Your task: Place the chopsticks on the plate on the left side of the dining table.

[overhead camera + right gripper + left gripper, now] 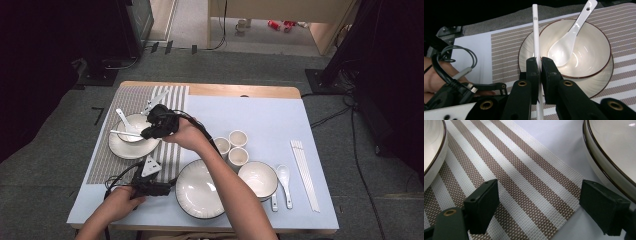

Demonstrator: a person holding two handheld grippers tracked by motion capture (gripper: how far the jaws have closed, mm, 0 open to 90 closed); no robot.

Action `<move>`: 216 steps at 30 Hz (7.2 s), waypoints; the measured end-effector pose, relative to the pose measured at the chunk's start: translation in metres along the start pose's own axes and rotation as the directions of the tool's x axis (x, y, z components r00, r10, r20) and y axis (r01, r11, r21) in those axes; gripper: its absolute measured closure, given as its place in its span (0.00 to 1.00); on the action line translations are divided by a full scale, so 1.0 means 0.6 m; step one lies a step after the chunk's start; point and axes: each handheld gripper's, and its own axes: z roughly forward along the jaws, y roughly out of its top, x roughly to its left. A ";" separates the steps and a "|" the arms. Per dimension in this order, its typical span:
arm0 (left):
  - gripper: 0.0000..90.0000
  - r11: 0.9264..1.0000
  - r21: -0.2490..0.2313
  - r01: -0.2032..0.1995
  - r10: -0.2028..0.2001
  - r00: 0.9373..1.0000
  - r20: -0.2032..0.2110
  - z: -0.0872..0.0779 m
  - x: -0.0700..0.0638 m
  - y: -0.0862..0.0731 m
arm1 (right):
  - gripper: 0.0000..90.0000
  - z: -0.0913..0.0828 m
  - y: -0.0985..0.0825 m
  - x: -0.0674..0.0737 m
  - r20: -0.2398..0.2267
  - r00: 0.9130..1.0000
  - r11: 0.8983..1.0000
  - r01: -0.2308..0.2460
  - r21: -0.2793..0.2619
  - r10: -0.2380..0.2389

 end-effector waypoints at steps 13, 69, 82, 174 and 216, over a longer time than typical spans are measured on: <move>0.18 1.000 0.001 -0.004 0.004 1.000 -0.003 0.000 -0.001 0.000 | 0.95 0.026 0.003 -0.004 -0.024 1.000 1.000 0.009 0.015 -0.009; 0.15 1.000 0.003 -0.012 0.012 1.000 0.014 0.000 -0.002 -0.001 | 0.95 0.100 -0.008 -0.003 -0.064 0.997 0.998 0.035 0.051 -0.032; 0.15 1.000 0.004 -0.012 0.012 1.000 0.010 -0.001 -0.002 -0.001 | 0.95 0.117 -0.016 -0.008 -0.068 0.997 0.997 0.025 0.067 -0.021; 0.15 1.000 0.007 -0.019 0.019 1.000 0.011 -0.001 -0.002 -0.001 | 0.64 0.030 -0.008 0.006 0.006 0.999 0.999 -0.051 0.001 0.051; 0.15 1.000 0.008 -0.019 0.019 1.000 0.003 0.000 -0.004 -0.001 | 0.45 -0.052 -0.034 0.008 0.075 0.989 0.991 -0.127 -0.044 0.130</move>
